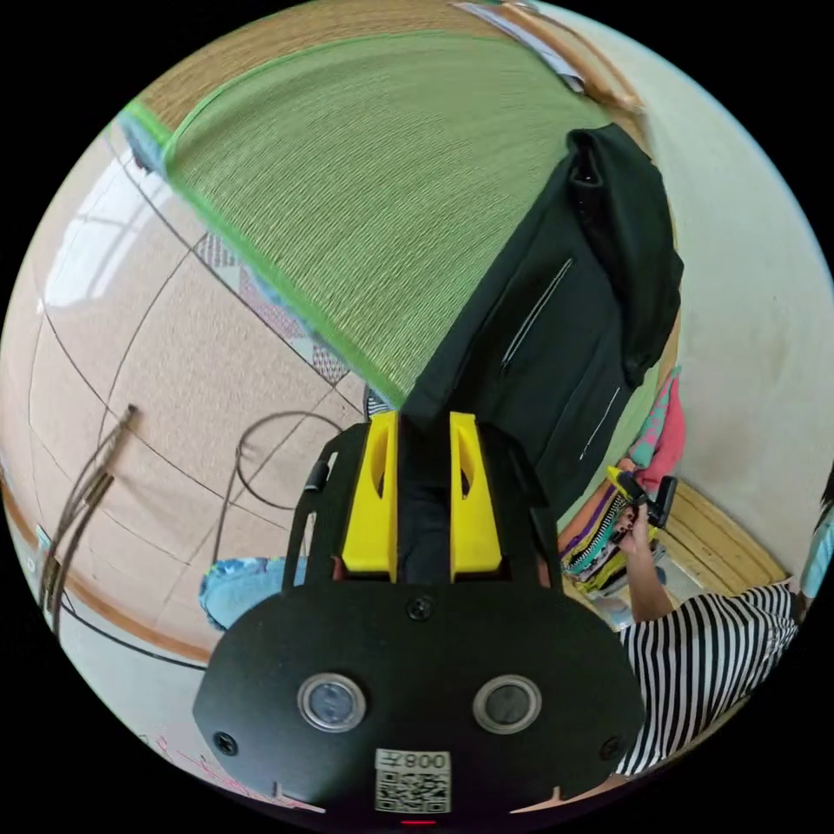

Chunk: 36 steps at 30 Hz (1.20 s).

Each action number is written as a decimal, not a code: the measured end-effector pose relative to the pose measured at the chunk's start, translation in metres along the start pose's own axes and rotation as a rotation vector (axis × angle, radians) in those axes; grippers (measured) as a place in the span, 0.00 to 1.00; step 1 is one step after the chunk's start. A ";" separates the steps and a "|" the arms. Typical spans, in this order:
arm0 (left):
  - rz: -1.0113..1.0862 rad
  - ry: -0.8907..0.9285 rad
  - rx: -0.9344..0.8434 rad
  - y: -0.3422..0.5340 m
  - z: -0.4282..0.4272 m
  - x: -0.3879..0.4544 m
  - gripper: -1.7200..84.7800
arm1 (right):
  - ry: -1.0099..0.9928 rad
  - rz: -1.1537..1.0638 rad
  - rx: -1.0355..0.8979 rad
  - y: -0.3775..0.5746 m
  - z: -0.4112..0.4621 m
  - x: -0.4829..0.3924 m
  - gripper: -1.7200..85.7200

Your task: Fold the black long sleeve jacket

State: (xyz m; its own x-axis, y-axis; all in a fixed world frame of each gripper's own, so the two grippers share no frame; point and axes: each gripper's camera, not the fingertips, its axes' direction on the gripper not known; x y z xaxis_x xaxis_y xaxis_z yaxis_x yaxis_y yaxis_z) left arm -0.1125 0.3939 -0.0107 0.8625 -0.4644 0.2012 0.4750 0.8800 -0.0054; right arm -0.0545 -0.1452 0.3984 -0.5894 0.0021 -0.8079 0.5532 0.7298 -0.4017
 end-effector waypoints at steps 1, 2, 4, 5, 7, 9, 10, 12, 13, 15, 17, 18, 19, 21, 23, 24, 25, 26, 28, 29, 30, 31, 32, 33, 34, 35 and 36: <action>-0.024 0.030 -0.019 0.009 0.004 -0.011 0.12 | 0.000 0.040 -0.025 0.009 0.007 0.010 0.08; -0.040 0.065 -0.040 0.015 0.009 -0.021 0.13 | 0.005 0.051 -0.036 0.014 0.011 0.014 0.08; -0.058 0.077 -0.050 0.023 0.013 -0.033 0.13 | 0.033 0.089 -0.087 0.028 0.026 0.027 0.09; -0.058 0.078 -0.053 0.027 0.016 -0.038 0.13 | 0.033 0.097 -0.097 0.031 0.030 0.030 0.10; -0.055 0.077 -0.076 0.031 0.022 -0.046 0.13 | 0.016 0.132 -0.114 0.040 0.045 0.042 0.11; -0.051 0.078 -0.106 0.034 0.029 -0.052 0.13 | 0.010 0.151 -0.128 0.045 0.056 0.049 0.11; -0.043 0.075 -0.125 0.037 0.033 -0.055 0.13 | 0.015 0.158 -0.139 0.047 0.065 0.054 0.11; -0.028 0.057 -0.146 0.042 0.038 -0.058 0.13 | 0.030 0.168 -0.152 0.049 0.076 0.060 0.11; -0.022 0.048 -0.153 0.046 0.041 -0.060 0.13 | 0.018 0.177 -0.146 0.051 0.082 0.064 0.11; -0.022 0.049 -0.164 0.052 0.045 -0.064 0.12 | -0.016 0.195 -0.137 0.053 0.090 0.069 0.11; -0.026 0.049 -0.169 0.061 0.048 -0.069 0.12 | -0.019 0.186 -0.126 0.055 0.095 0.070 0.11; -0.024 0.048 -0.171 0.063 0.049 -0.070 0.12 | -0.013 0.178 -0.119 0.057 0.098 0.070 0.11; -0.022 0.046 -0.174 0.068 0.050 -0.073 0.12 | -0.011 0.173 -0.107 0.060 0.099 0.071 0.11; -0.026 0.050 -0.178 0.075 0.053 -0.077 0.12 | -0.024 0.177 -0.092 0.065 0.101 0.075 0.12; -0.027 0.049 -0.180 0.084 0.056 -0.081 0.12 | -0.043 0.184 -0.075 0.071 0.103 0.079 0.12; -0.024 0.048 -0.182 0.086 0.057 -0.082 0.12 | -0.047 0.183 -0.062 0.075 0.104 0.081 0.13; -0.021 0.048 -0.187 0.090 0.059 -0.083 0.12 | -0.048 0.184 -0.052 0.080 0.106 0.083 0.13; -0.019 0.050 -0.190 0.094 0.061 -0.085 0.12 | -0.051 0.185 -0.048 0.083 0.107 0.084 0.13; -0.018 0.049 -0.194 0.101 0.063 -0.087 0.12 | -0.074 0.193 -0.040 0.090 0.114 0.089 0.14; -0.017 0.049 -0.197 0.105 0.065 -0.088 0.12 | -0.075 0.199 -0.035 0.092 0.115 0.091 0.14; -0.017 0.050 -0.198 0.107 0.066 -0.089 0.12 | -0.081 0.203 -0.030 0.095 0.118 0.093 0.14; -0.016 0.049 -0.201 0.110 0.068 -0.090 0.12 | -0.096 0.204 -0.022 0.097 0.121 0.096 0.14; -0.016 0.050 -0.203 0.114 0.069 -0.091 0.12 | -0.102 0.204 -0.020 0.098 0.122 0.097 0.14; -0.016 0.050 -0.204 0.116 0.070 -0.091 0.12 | -0.101 0.207 -0.013 0.100 0.123 0.099 0.14; -0.014 0.051 -0.207 0.120 0.072 -0.092 0.12 | -0.102 0.212 0.001 0.103 0.123 0.102 0.14; -0.014 0.053 -0.209 0.124 0.073 -0.093 0.12 | -0.109 0.214 0.007 0.104 0.123 0.104 0.14; -0.015 0.053 -0.210 0.126 0.074 -0.093 0.12 | -0.127 0.218 0.016 0.108 0.123 0.108 0.14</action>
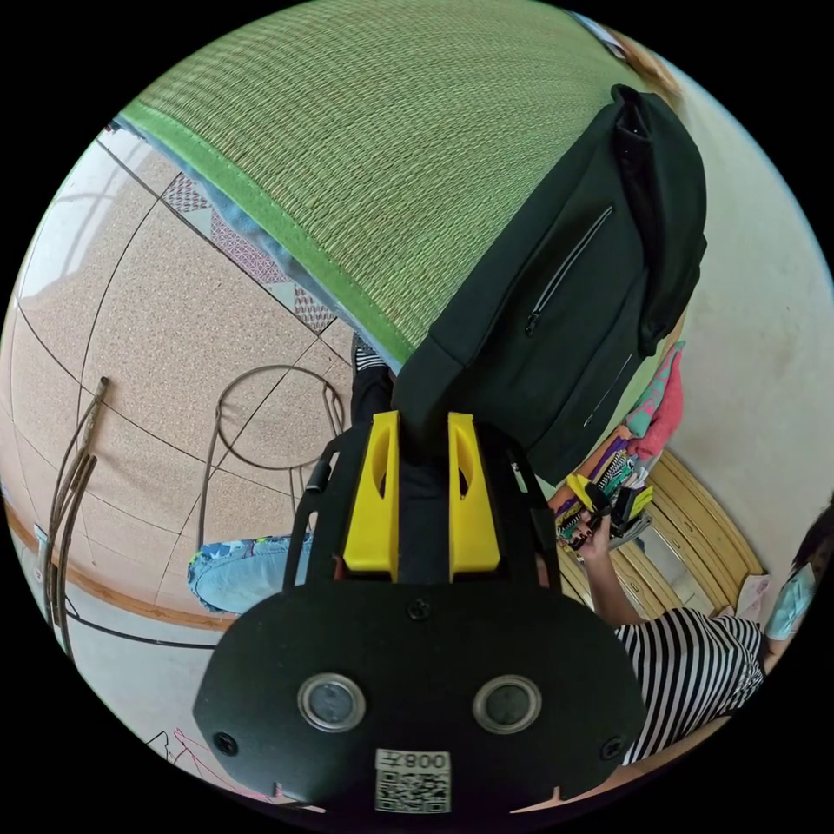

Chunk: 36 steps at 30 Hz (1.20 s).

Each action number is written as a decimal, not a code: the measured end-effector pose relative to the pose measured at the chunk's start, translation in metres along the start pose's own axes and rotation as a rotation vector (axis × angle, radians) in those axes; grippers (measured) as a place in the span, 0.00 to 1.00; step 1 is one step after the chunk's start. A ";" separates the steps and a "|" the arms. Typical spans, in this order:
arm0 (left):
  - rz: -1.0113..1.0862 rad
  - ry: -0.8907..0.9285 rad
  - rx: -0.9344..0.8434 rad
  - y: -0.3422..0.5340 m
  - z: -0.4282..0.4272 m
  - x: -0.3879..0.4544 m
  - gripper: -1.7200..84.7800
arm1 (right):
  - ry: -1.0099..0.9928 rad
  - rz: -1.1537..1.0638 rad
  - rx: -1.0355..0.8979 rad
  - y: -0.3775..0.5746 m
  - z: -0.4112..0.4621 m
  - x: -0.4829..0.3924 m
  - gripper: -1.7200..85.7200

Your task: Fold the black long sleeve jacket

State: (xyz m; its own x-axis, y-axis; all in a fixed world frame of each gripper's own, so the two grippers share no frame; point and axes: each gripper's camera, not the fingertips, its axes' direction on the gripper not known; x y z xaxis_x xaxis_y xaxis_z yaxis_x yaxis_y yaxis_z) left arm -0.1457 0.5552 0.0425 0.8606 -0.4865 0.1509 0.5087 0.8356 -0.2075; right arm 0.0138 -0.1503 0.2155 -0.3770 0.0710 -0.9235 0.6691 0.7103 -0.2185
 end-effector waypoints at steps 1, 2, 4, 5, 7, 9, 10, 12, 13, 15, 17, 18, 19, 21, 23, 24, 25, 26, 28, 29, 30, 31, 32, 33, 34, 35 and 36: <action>0.000 0.001 -0.001 0.004 0.002 0.000 0.12 | -0.002 0.002 0.002 0.002 -0.001 0.004 0.14; 0.001 0.001 -0.002 0.007 0.004 0.000 0.12 | -0.001 0.004 0.003 0.003 -0.001 0.005 0.14; 0.003 0.000 -0.004 0.012 0.007 0.000 0.12 | -0.009 0.009 0.012 0.007 0.000 0.013 0.14; 0.006 0.000 -0.006 0.015 0.009 0.000 0.12 | -0.012 0.008 0.008 0.006 0.001 0.014 0.14; 0.008 -0.003 -0.008 0.019 0.012 0.002 0.12 | -0.022 -0.010 -0.008 0.002 0.009 0.015 0.14; 0.009 -0.001 -0.009 0.024 0.014 0.003 0.11 | -0.030 -0.035 -0.021 -0.001 0.016 0.011 0.14; 0.008 0.000 -0.009 0.027 0.016 0.004 0.11 | -0.008 -0.051 -0.042 -0.003 0.022 0.008 0.14; 0.010 0.008 -0.007 0.031 0.018 0.006 0.11 | 0.030 -0.067 -0.076 -0.006 0.031 0.008 0.13; 0.009 0.012 -0.008 0.034 0.020 0.008 0.10 | 0.045 -0.054 -0.079 -0.008 0.034 0.011 0.12; 0.014 0.016 -0.006 0.038 0.021 0.012 0.09 | 0.032 -0.033 -0.089 -0.010 0.032 0.017 0.10; 0.025 0.031 -0.004 0.045 0.022 0.019 0.07 | 0.014 -0.067 -0.116 -0.010 0.029 0.018 0.08; 0.028 0.035 -0.003 0.046 0.022 0.020 0.07 | 0.004 -0.077 -0.129 -0.011 0.027 0.017 0.07; 0.033 0.039 -0.002 0.050 0.021 0.024 0.06 | -0.007 -0.087 -0.141 -0.011 0.025 0.015 0.06; 0.047 0.054 -0.002 0.057 0.018 0.030 0.06 | -0.007 -0.109 -0.160 -0.011 0.020 0.010 0.05; 0.067 0.077 0.001 0.067 0.012 0.039 0.05 | -0.034 -0.127 -0.172 -0.009 0.013 0.005 0.04; 0.071 0.084 0.002 0.069 0.011 0.041 0.05 | -0.053 -0.137 -0.176 -0.006 0.007 0.002 0.04; 0.082 0.096 0.005 0.075 0.007 0.047 0.05 | -0.074 -0.149 -0.178 -0.004 0.000 -0.002 0.04; 0.092 0.109 0.008 0.080 0.004 0.052 0.05 | -0.087 -0.152 -0.179 -0.002 -0.004 -0.003 0.04; 0.106 0.122 0.004 0.088 -0.001 0.061 0.05 | -0.117 -0.166 -0.182 0.004 -0.020 -0.010 0.04; 0.116 0.129 -0.001 0.095 -0.003 0.068 0.05 | -0.120 -0.170 -0.184 0.006 -0.024 -0.012 0.04; 0.120 0.130 -0.004 0.098 -0.005 0.071 0.05 | -0.127 -0.180 -0.189 0.010 -0.031 -0.017 0.04; 0.127 0.129 -0.013 0.105 -0.007 0.077 0.05 | -0.131 -0.190 -0.199 0.014 -0.037 -0.022 0.04; 0.130 0.135 -0.021 0.112 -0.010 0.082 0.05 | -0.132 -0.195 -0.205 0.016 -0.040 -0.024 0.04; 0.130 0.139 -0.022 0.116 -0.011 0.084 0.05 | -0.132 -0.205 -0.218 0.021 -0.047 -0.029 0.04; 0.124 0.144 -0.023 0.123 -0.015 0.088 0.05 | -0.132 -0.213 -0.232 0.026 -0.052 -0.032 0.04; 0.114 0.156 -0.024 0.131 -0.018 0.092 0.05 | -0.133 -0.216 -0.239 0.028 -0.055 -0.034 0.04; 0.110 0.165 -0.022 0.134 -0.020 0.094 0.05 | -0.141 -0.221 -0.253 0.033 -0.061 -0.037 0.04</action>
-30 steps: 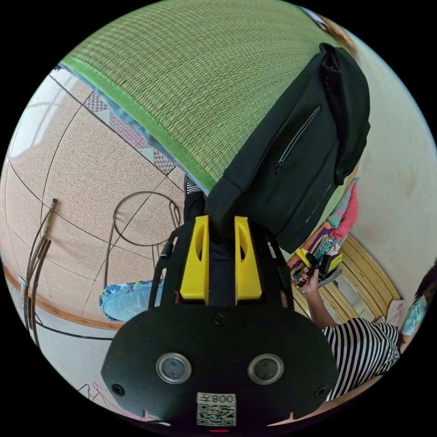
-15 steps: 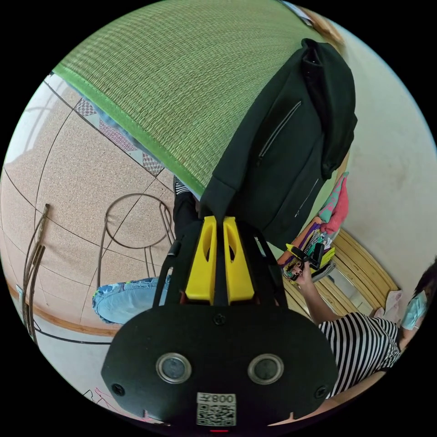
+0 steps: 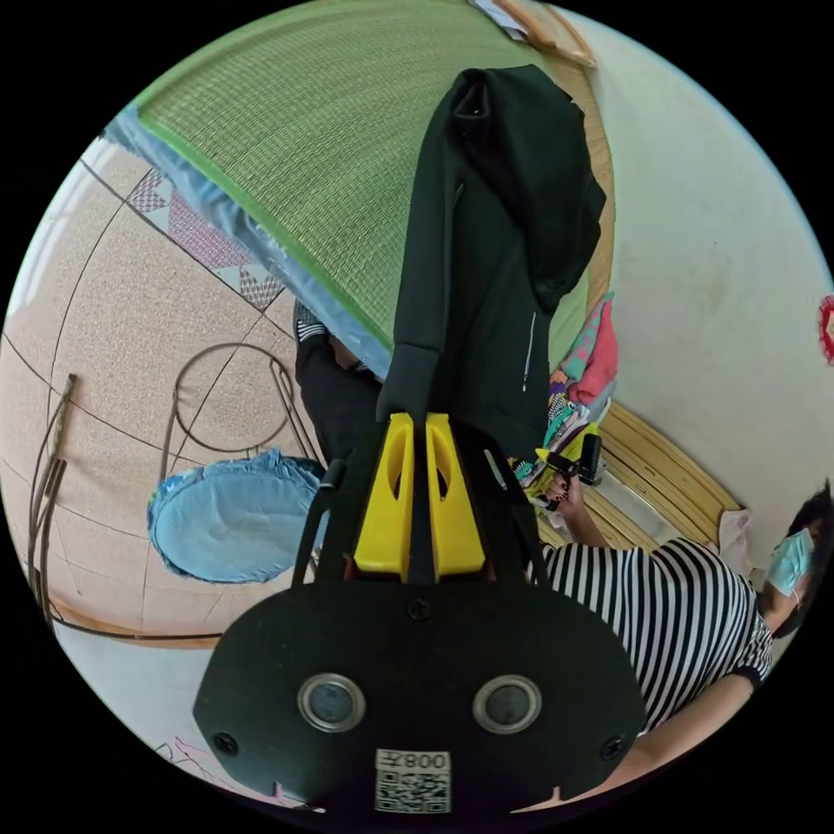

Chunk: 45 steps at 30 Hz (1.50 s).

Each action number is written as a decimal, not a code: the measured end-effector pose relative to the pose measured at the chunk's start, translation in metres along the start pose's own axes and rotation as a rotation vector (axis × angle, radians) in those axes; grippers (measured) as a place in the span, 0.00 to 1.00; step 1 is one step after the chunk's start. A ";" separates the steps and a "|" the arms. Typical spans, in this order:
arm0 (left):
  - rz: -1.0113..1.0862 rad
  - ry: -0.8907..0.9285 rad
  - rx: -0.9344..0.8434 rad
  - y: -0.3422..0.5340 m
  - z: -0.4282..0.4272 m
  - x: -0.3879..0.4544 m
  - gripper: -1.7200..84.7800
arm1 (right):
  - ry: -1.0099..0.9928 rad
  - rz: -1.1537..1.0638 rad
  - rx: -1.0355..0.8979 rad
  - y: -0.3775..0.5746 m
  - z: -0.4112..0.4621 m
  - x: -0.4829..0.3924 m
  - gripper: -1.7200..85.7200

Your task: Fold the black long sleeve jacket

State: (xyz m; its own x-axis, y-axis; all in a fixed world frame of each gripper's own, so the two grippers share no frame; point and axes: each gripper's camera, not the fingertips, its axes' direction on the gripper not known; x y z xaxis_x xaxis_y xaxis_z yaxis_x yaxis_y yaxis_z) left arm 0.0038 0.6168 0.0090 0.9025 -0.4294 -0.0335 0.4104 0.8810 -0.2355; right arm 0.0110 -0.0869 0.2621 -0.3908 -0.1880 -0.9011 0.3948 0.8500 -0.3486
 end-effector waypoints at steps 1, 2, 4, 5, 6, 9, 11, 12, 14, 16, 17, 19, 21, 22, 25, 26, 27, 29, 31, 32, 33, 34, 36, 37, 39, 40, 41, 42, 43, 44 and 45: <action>-0.009 0.013 0.008 0.006 -0.003 0.005 0.05 | -0.008 -0.002 -0.012 0.005 -0.004 -0.005 0.04; -0.015 0.025 0.015 0.012 -0.007 0.011 0.05 | -0.009 -0.004 -0.018 0.007 -0.006 -0.007 0.04; -0.021 0.037 0.023 0.017 -0.012 0.020 0.05 | -0.017 -0.018 -0.028 0.014 -0.018 -0.018 0.04; -0.022 0.039 0.030 0.019 -0.015 0.028 0.05 | -0.019 -0.022 -0.028 0.014 -0.021 -0.021 0.04; -0.022 0.041 0.035 0.019 -0.017 0.031 0.05 | -0.028 -0.028 -0.024 0.015 -0.028 -0.026 0.04; -0.011 0.069 0.070 0.014 -0.027 0.052 0.05 | -0.048 -0.048 -0.012 0.010 -0.047 -0.039 0.04; 0.008 0.089 0.097 0.005 -0.036 0.070 0.05 | -0.047 -0.071 -0.004 0.004 -0.059 -0.049 0.04; 0.013 0.094 0.101 0.002 -0.039 0.075 0.05 | -0.045 -0.083 -0.001 -0.001 -0.066 -0.056 0.04; 0.031 0.112 0.122 -0.013 -0.049 0.094 0.05 | -0.046 -0.108 0.006 -0.009 -0.077 -0.068 0.04; 0.046 0.136 0.138 -0.026 -0.057 0.109 0.05 | -0.054 -0.137 0.033 -0.023 -0.093 -0.084 0.04; 0.059 0.149 0.151 -0.035 -0.063 0.120 0.05 | -0.056 -0.145 0.039 -0.026 -0.097 -0.088 0.04; 0.078 0.159 0.161 -0.052 -0.073 0.136 0.05 | -0.058 -0.166 0.072 -0.043 -0.114 -0.105 0.04; 0.100 0.159 0.171 -0.069 -0.083 0.154 0.05 | -0.057 -0.181 0.089 -0.056 -0.126 -0.118 0.04; 0.117 0.160 0.174 -0.082 -0.090 0.165 0.05 | -0.047 -0.195 0.101 -0.065 -0.134 -0.127 0.04; 0.149 0.170 0.192 -0.116 -0.107 0.194 0.05 | -0.046 -0.211 0.142 -0.091 -0.155 -0.146 0.04; 0.155 0.176 0.201 -0.131 -0.113 0.205 0.05 | -0.048 -0.211 0.152 -0.096 -0.160 -0.149 0.04; 0.160 0.178 0.205 -0.139 -0.116 0.211 0.05 | -0.051 -0.210 0.169 -0.107 -0.168 -0.155 0.04; 0.170 0.179 0.214 -0.169 -0.127 0.232 0.05 | -0.044 -0.211 0.189 -0.125 -0.181 -0.165 0.04; 0.170 0.172 0.218 -0.193 -0.135 0.246 0.05 | -0.030 -0.199 0.222 -0.149 -0.197 -0.176 0.04; 0.165 0.173 0.225 -0.208 -0.141 0.255 0.05 | -0.033 -0.194 0.229 -0.155 -0.201 -0.178 0.04; 0.163 0.175 0.229 -0.215 -0.144 0.259 0.05 | -0.039 -0.187 0.240 -0.167 -0.209 -0.182 0.03; 0.159 0.178 0.238 -0.230 -0.149 0.267 0.05 | -0.041 -0.178 0.251 -0.178 -0.216 -0.186 0.03; 0.150 0.184 0.256 -0.252 -0.159 0.279 0.05 | -0.036 -0.163 0.264 -0.195 -0.228 -0.192 0.03; 0.142 0.192 0.270 -0.267 -0.165 0.286 0.05 | -0.033 -0.150 0.274 -0.206 -0.235 -0.195 0.03; 0.134 0.207 0.291 -0.288 -0.174 0.296 0.05 | -0.034 -0.137 0.286 -0.222 -0.247 -0.199 0.03; 0.132 0.212 0.305 -0.302 -0.181 0.304 0.05 | -0.026 -0.128 0.294 -0.233 -0.254 -0.203 0.03; 0.131 0.213 0.317 -0.316 -0.188 0.312 0.05 | -0.021 -0.125 0.297 -0.238 -0.257 -0.205 0.03; 0.132 0.214 0.319 -0.323 -0.191 0.316 0.05 | -0.012 -0.123 0.299 -0.248 -0.263 -0.210 0.03; 0.135 0.212 0.318 -0.337 -0.196 0.325 0.05 | -0.008 -0.123 0.299 -0.258 -0.269 -0.216 0.03; 0.143 0.204 0.315 -0.351 -0.201 0.334 0.05 | -0.006 -0.125 0.298 -0.263 -0.271 -0.219 0.03; 0.147 0.202 0.313 -0.358 -0.204 0.339 0.05 | 0.000 -0.132 0.296 -0.273 -0.276 -0.227 0.03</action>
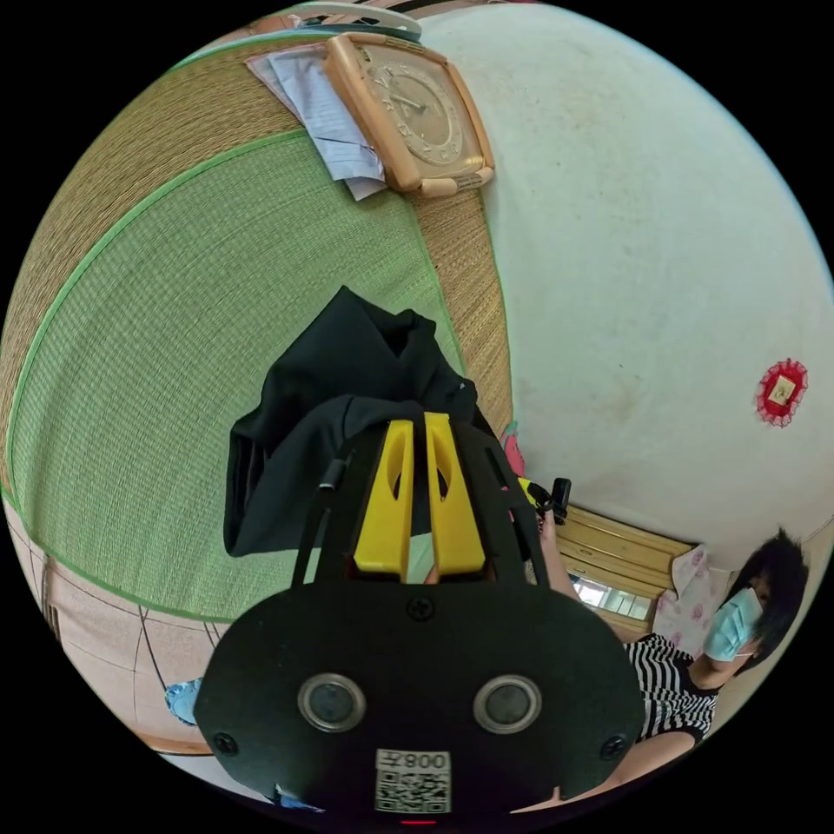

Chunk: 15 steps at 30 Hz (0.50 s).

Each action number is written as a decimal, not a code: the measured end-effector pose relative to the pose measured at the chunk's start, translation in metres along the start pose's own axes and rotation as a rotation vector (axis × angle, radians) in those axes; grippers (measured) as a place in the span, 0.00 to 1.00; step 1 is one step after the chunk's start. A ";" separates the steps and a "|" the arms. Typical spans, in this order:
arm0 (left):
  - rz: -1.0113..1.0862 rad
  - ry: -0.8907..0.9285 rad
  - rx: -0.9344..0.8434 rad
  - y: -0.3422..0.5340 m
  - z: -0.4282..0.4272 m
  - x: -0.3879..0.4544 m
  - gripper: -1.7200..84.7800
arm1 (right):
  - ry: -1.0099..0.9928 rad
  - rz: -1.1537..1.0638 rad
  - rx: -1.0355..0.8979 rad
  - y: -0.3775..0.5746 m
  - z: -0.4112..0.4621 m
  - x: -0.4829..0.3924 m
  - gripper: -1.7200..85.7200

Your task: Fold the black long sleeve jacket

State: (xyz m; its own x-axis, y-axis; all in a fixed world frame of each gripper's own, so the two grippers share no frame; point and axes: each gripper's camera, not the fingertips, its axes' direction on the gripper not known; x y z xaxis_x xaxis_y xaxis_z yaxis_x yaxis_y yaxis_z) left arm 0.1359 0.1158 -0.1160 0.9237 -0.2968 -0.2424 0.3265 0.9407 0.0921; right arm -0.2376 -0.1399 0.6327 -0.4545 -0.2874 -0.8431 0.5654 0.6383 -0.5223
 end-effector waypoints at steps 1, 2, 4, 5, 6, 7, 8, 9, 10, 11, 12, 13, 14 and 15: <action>0.007 -0.001 -0.007 -0.015 0.002 0.007 0.05 | 0.006 -0.010 -0.002 -0.011 -0.002 -0.006 0.03; 0.013 -0.002 -0.012 -0.029 0.004 0.013 0.06 | 0.010 -0.014 -0.005 -0.016 -0.003 -0.009 0.03; 0.016 -0.018 -0.023 -0.050 0.007 0.021 0.06 | 0.044 -0.017 -0.022 -0.038 -0.006 -0.018 0.03; 0.015 -0.031 -0.026 -0.064 0.009 0.025 0.06 | 0.053 -0.015 -0.027 -0.043 -0.007 -0.019 0.03; 0.012 -0.035 -0.026 -0.071 0.010 0.027 0.06 | 0.065 -0.004 -0.032 -0.053 -0.008 -0.021 0.03; 0.000 -0.032 -0.022 -0.083 0.011 0.029 0.06 | 0.069 0.011 -0.031 -0.062 -0.010 -0.020 0.04; -0.013 -0.023 -0.017 -0.095 0.013 0.030 0.06 | 0.069 0.020 -0.030 -0.066 -0.011 -0.020 0.04; -0.022 -0.020 -0.014 -0.101 0.014 0.030 0.06 | 0.072 0.050 -0.023 -0.074 -0.014 -0.017 0.04; -0.040 -0.013 -0.006 -0.112 0.016 0.030 0.07 | 0.074 0.081 -0.009 -0.082 -0.017 -0.014 0.04; -0.057 -0.001 -0.003 -0.123 0.019 0.030 0.07 | 0.071 0.092 -0.004 -0.085 -0.018 -0.013 0.04; -0.064 0.003 0.000 -0.128 0.020 0.030 0.07 | 0.065 0.121 0.004 -0.091 -0.021 -0.009 0.04; -0.076 0.010 0.007 -0.139 0.022 0.031 0.07 | 0.060 0.147 0.008 -0.096 -0.023 -0.007 0.04; -0.082 0.018 0.008 -0.149 0.025 0.033 0.07 | 0.057 0.155 0.009 -0.098 -0.024 -0.006 0.04; -0.085 0.020 0.007 -0.155 0.026 0.034 0.08 | 0.052 0.170 0.011 -0.102 -0.025 -0.005 0.04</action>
State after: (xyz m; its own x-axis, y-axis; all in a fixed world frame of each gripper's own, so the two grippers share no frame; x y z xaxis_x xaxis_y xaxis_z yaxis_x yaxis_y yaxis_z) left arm 0.1216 -0.0439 -0.1131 0.8883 -0.3724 -0.2687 0.4051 0.9111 0.0766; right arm -0.3105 -0.1859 0.6938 -0.3868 -0.1387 -0.9117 0.6444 0.6665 -0.3748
